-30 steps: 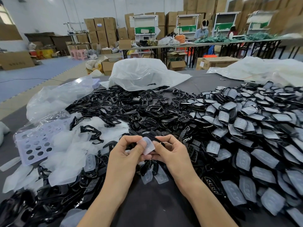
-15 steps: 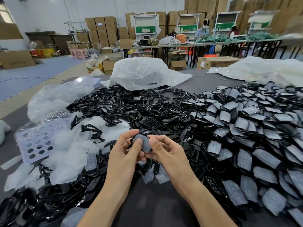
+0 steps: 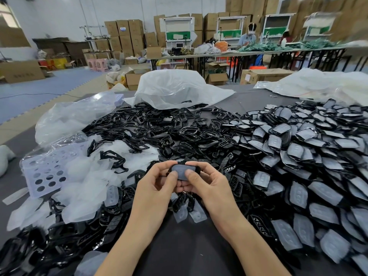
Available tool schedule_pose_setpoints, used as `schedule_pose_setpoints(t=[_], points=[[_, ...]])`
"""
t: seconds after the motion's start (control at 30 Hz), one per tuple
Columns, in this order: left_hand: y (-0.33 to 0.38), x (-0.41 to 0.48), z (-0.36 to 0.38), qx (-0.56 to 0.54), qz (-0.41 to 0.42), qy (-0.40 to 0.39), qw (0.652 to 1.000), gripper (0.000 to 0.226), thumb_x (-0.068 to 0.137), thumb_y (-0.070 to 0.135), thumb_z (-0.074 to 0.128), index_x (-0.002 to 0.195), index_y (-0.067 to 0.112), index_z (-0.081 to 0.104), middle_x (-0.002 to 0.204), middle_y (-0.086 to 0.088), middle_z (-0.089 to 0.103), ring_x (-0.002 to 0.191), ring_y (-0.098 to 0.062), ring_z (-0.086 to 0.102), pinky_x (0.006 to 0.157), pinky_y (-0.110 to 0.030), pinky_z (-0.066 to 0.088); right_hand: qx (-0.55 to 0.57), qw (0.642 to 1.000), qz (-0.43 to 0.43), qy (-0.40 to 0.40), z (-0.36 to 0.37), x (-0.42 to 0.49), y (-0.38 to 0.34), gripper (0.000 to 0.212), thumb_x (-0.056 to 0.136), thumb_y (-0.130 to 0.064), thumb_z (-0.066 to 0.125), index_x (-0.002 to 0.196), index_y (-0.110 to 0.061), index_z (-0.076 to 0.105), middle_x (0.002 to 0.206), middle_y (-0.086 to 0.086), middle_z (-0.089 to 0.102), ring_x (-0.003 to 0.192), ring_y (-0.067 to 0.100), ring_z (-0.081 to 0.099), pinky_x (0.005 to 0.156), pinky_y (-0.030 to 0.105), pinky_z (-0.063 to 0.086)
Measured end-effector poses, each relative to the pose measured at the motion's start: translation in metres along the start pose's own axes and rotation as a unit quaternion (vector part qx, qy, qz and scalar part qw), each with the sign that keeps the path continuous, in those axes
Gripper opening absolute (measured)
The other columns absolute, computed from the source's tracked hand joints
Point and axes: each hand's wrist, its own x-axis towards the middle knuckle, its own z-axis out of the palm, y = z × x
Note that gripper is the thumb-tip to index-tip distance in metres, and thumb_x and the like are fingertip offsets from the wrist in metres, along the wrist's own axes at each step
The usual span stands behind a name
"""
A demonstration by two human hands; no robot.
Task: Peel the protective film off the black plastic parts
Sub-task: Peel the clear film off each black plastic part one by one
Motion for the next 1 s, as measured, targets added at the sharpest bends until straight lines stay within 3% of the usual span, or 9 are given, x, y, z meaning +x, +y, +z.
schedule_pose_setpoints(t=[0.1,0.27,0.4,0.5,0.7,0.83,1.0], points=[[-0.001,0.0004,-0.0018,0.032,0.001,0.006,0.999,0.025,0.093,0.018,0.066,0.097,0.042,0.069,0.083,0.002,0.072,0.076,-0.012,0.071,0.07,-0.016,0.053,-0.028,0.999,-0.015,0.008,-0.0013,0.0002,0.0001,0.014,0.094,-0.009,0.068,0.107,-0.011,0.069,0.088,0.013,0.076,0.072,0.018,0.07,0.071,0.023,0.058],[0.0016,-0.002,-0.0017,0.021,0.002,-0.026,0.999,0.027,0.093,0.013,0.066,0.098,0.039,0.07,0.085,-0.003,0.072,0.077,-0.014,0.071,0.071,-0.015,0.054,-0.045,0.999,-0.026,-0.004,-0.0029,0.0003,0.0006,0.012,0.091,-0.011,0.071,0.103,-0.012,0.068,0.08,0.006,0.074,0.068,0.013,0.068,0.068,0.019,0.055],[0.0023,-0.0042,-0.0007,-0.007,-0.012,-0.065,0.998,0.035,0.099,0.006,0.05,0.117,0.029,0.069,0.097,-0.006,0.076,0.093,-0.022,0.073,0.088,-0.031,0.056,-0.071,0.996,-0.043,-0.005,-0.007,0.0012,-0.0008,0.011,0.093,-0.012,0.07,0.102,-0.018,0.069,0.078,0.0,0.074,0.068,0.008,0.068,0.067,0.016,0.053],[0.0023,-0.0046,0.001,-0.019,-0.021,-0.063,0.998,0.038,0.101,0.003,0.043,0.121,0.023,0.069,0.106,-0.006,0.075,0.095,-0.023,0.072,0.093,-0.037,0.055,-0.089,0.995,-0.053,-0.005,-0.008,0.0004,-0.0013,0.012,0.093,-0.014,0.07,0.101,-0.023,0.07,0.079,-0.004,0.074,0.069,0.005,0.066,0.067,0.015,0.052],[0.0032,-0.007,0.0041,-0.005,-0.009,-0.053,0.999,0.039,0.1,0.0,0.046,0.118,0.024,0.072,0.108,-0.002,0.074,0.091,-0.019,0.072,0.088,-0.031,0.057,-0.12,0.991,-0.063,-0.006,-0.0052,0.0,-0.002,0.016,0.089,-0.018,0.075,0.094,-0.032,0.069,0.086,-0.006,0.074,0.074,0.002,0.067,0.068,0.015,0.053],[0.005,-0.0082,0.006,0.006,-0.001,-0.043,0.999,0.039,0.098,-0.001,0.051,0.115,0.027,0.072,0.106,0.002,0.073,0.089,-0.015,0.072,0.084,-0.022,0.055,-0.135,0.989,-0.058,-0.008,-0.0054,0.0006,-0.0005,0.014,0.089,-0.025,0.075,0.095,-0.035,0.067,0.086,-0.002,0.075,0.077,0.01,0.071,0.071,0.019,0.054],[0.0049,-0.008,0.0049,0.05,0.01,-0.04,0.998,0.038,0.098,0.002,0.054,0.118,0.029,0.07,0.106,0.004,0.071,0.093,-0.016,0.071,0.091,-0.032,0.055,-0.111,0.993,-0.051,-0.011,-0.005,0.0005,-0.0016,0.012,0.088,-0.024,0.076,0.095,-0.028,0.067,0.08,-0.001,0.074,0.07,0.01,0.069,0.065,0.015,0.052]])
